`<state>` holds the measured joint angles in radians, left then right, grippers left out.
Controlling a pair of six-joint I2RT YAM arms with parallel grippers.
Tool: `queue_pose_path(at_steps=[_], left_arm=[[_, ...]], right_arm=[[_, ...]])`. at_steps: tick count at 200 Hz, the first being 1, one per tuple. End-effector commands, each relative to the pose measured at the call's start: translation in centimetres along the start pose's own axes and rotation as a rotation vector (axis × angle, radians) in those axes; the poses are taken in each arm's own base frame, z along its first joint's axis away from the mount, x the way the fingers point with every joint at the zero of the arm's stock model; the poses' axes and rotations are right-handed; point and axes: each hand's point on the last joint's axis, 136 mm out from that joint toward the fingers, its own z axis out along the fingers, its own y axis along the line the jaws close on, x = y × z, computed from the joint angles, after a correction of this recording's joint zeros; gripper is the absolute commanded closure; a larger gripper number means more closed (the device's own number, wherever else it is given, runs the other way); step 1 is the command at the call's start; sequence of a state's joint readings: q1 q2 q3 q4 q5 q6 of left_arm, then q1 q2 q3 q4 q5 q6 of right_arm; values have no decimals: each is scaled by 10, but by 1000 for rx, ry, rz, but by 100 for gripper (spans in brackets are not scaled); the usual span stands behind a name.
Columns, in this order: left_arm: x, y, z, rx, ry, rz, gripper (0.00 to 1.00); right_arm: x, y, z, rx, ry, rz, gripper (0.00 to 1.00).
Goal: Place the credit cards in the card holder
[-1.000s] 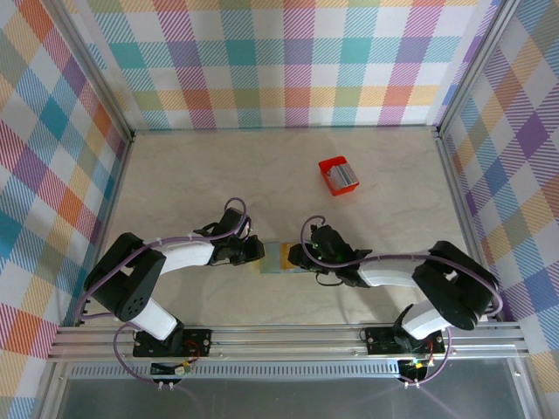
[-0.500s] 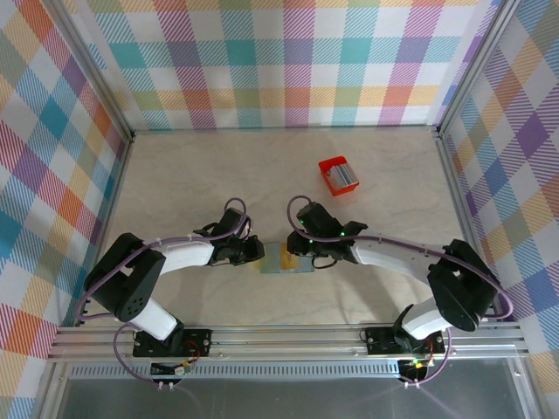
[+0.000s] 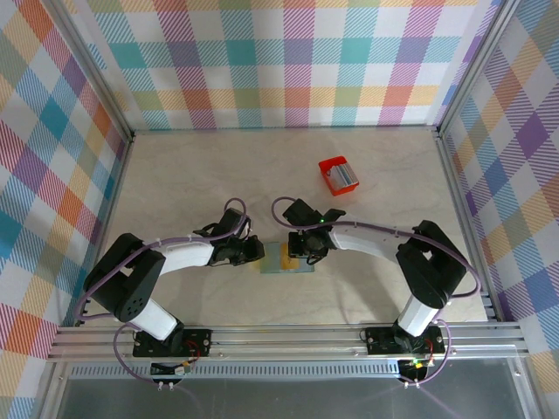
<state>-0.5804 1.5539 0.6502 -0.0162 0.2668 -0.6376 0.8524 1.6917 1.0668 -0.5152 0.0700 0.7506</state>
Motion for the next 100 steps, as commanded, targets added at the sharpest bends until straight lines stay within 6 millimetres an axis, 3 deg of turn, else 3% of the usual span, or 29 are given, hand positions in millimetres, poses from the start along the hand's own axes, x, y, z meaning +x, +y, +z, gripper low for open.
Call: queue_pose_path(at_steps=[1, 100], left_arm=[[8, 10, 4, -27, 7, 15, 84], [10, 12, 5, -27, 8, 13, 84]], right_arm=[[1, 3, 1, 7, 21, -9, 71], [3, 10, 14, -16, 54, -1, 71]])
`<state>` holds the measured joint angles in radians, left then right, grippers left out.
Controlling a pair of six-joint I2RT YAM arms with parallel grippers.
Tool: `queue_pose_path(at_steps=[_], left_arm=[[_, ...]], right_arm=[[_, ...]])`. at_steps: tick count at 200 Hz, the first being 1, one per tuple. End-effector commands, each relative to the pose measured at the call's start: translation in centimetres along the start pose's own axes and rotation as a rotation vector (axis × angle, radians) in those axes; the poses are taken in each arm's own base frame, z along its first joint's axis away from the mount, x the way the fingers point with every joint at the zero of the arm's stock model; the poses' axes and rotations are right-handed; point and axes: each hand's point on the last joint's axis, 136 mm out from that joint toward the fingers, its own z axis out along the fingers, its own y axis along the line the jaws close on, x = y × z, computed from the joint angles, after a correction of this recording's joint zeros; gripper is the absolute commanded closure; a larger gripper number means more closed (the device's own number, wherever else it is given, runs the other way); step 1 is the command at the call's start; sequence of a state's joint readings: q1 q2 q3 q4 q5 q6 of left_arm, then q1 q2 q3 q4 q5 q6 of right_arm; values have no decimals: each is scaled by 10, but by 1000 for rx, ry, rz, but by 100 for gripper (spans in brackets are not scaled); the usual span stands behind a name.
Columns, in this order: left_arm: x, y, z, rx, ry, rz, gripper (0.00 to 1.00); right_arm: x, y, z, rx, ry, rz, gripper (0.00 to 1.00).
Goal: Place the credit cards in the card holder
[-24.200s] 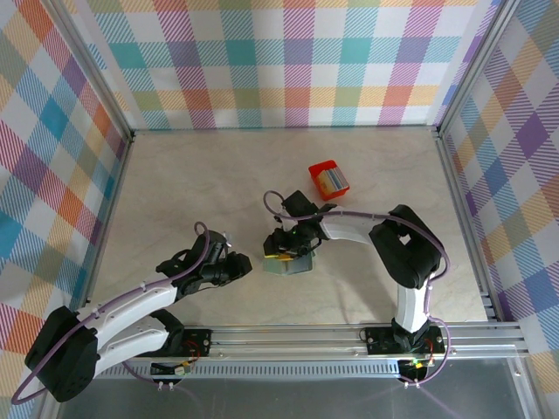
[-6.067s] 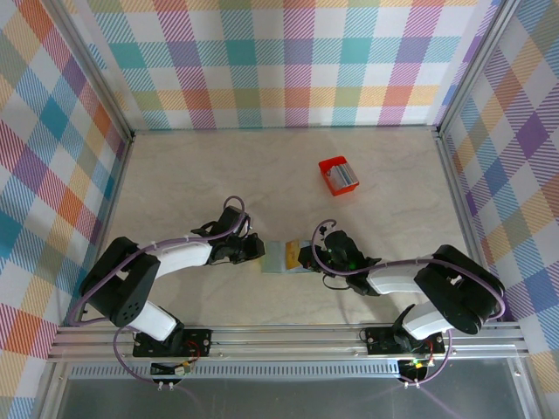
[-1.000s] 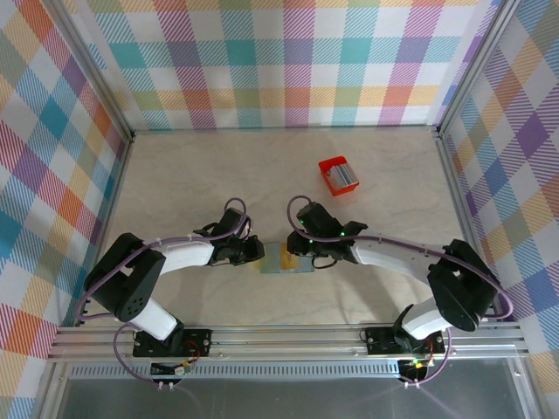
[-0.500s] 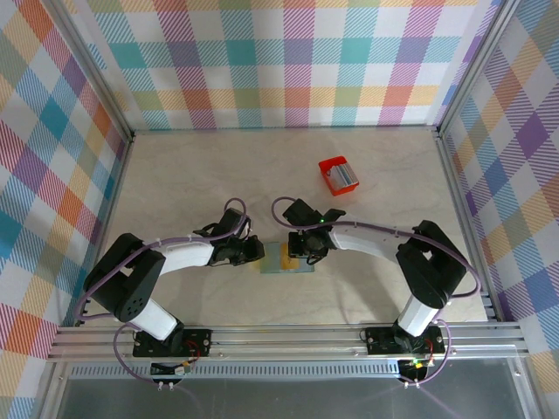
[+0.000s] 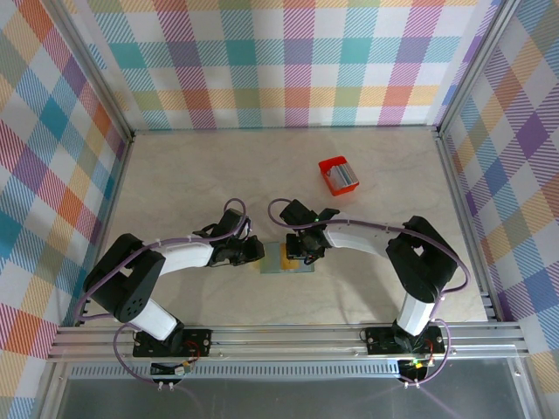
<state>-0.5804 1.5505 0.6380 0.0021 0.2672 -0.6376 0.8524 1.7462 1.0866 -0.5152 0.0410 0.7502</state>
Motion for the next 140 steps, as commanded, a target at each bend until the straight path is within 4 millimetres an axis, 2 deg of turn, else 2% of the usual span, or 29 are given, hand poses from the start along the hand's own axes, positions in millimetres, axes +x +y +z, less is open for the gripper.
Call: queue_pose_path(at_steps=[1, 140], left_arm=[[10, 11, 5, -33, 14, 11, 84], [10, 12, 6, -31, 13, 10, 84]], right_arm=[[-2, 8, 0, -19, 9, -4, 71], [2, 19, 7, -71, 46, -13, 71]])
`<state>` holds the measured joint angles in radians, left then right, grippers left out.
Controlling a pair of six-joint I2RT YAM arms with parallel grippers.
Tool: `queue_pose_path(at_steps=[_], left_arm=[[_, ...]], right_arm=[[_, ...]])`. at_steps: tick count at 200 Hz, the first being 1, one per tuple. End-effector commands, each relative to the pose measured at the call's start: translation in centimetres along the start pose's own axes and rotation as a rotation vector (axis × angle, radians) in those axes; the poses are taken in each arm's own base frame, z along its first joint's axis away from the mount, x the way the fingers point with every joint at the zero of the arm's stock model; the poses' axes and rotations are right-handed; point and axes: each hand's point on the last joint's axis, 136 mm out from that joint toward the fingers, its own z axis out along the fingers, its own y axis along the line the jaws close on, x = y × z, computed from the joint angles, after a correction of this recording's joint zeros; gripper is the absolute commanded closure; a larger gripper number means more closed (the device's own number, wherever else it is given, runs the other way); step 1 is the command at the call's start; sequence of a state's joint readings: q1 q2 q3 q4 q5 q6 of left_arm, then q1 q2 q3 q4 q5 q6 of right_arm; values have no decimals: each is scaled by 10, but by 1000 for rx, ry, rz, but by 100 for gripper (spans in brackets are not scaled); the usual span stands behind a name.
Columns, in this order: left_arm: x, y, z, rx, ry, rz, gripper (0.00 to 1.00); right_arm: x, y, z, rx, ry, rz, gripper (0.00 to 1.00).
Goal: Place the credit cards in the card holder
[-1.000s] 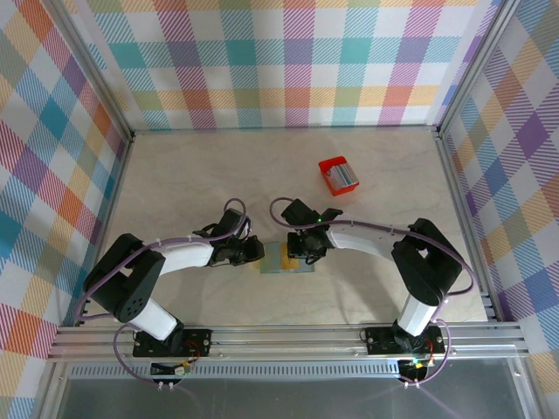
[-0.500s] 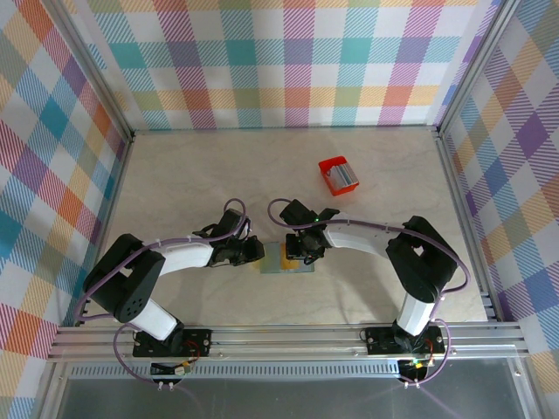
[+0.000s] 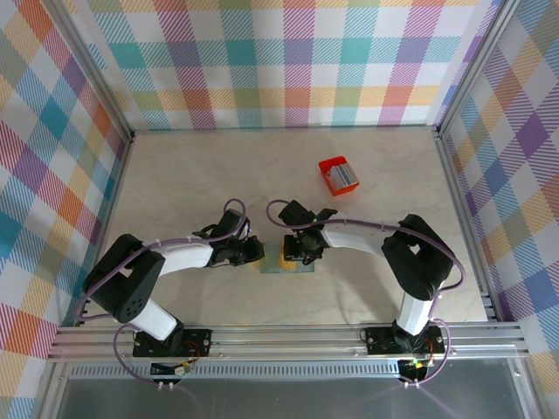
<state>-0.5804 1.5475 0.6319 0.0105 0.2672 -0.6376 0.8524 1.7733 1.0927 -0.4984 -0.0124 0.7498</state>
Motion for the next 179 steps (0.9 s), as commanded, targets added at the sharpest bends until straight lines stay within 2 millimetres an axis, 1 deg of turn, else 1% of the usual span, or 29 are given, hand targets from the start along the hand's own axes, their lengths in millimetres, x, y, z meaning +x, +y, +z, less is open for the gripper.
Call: queue_pose_path(at_steps=[1, 120, 153, 179], left_arm=[[10, 12, 6, -35, 17, 8, 84], [10, 11, 7, -23, 13, 4, 84], [10, 11, 6, -24, 11, 4, 84], [10, 12, 6, -26, 12, 3, 84]], right_arm=[[-3, 12, 0, -35, 5, -14, 71], [-5, 30, 0, -72, 9, -34, 72], [-5, 22, -1, -29, 3, -23, 72], [-10, 13, -11, 1, -41, -15, 71]])
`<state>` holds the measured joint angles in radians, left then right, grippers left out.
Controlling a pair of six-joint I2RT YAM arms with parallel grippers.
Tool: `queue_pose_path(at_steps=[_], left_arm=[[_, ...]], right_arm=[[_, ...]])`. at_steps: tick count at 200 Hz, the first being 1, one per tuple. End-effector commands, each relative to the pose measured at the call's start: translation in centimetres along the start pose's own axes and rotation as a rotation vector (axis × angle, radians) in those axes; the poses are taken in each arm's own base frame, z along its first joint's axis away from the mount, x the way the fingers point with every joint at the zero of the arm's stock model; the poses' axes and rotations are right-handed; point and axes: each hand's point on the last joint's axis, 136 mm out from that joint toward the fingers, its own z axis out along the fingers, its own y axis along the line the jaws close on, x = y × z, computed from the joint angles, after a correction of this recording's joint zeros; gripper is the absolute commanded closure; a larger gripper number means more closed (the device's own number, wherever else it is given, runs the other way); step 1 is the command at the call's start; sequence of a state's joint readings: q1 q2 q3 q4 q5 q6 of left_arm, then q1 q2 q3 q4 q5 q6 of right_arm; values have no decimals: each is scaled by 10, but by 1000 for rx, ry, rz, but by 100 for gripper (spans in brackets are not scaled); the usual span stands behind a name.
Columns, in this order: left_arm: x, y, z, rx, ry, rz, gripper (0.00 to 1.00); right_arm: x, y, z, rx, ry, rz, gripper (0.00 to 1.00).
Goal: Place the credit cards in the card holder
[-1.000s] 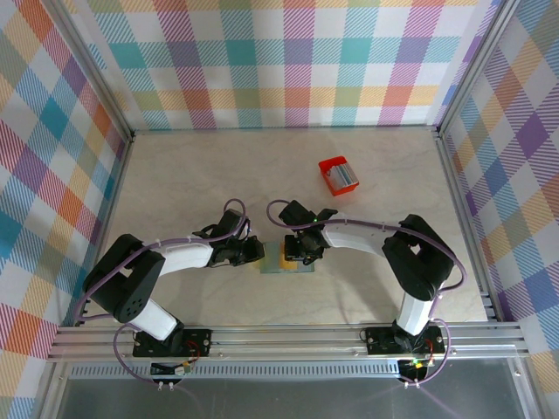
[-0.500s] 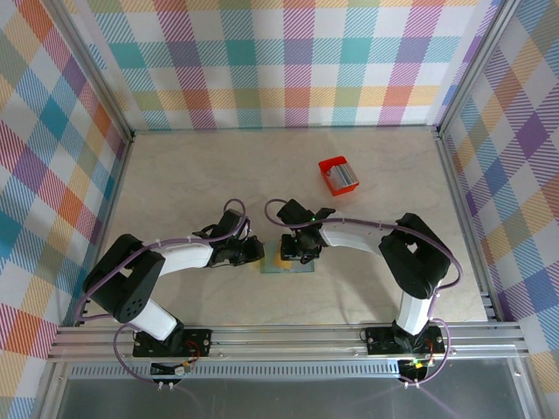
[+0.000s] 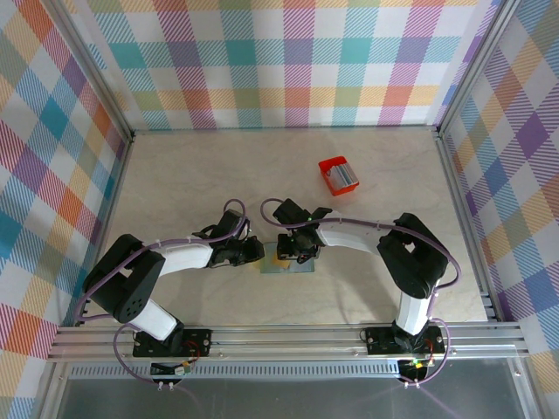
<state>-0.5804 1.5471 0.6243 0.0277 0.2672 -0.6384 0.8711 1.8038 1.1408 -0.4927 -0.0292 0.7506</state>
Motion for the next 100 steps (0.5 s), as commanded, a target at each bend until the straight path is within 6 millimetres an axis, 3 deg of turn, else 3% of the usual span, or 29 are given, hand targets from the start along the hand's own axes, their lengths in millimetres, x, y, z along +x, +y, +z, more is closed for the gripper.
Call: queue_pose_path(at_steps=[1, 44, 100], left_arm=[[11, 12, 5, -33, 19, 1, 84], [11, 13, 6, -34, 20, 3, 84], [12, 14, 6, -37, 18, 2, 84]], right_arm=[[-6, -5, -13, 33, -43, 5, 71], [-26, -8, -23, 28, -79, -47, 72], [-47, 7, -19, -37, -76, -187, 75]])
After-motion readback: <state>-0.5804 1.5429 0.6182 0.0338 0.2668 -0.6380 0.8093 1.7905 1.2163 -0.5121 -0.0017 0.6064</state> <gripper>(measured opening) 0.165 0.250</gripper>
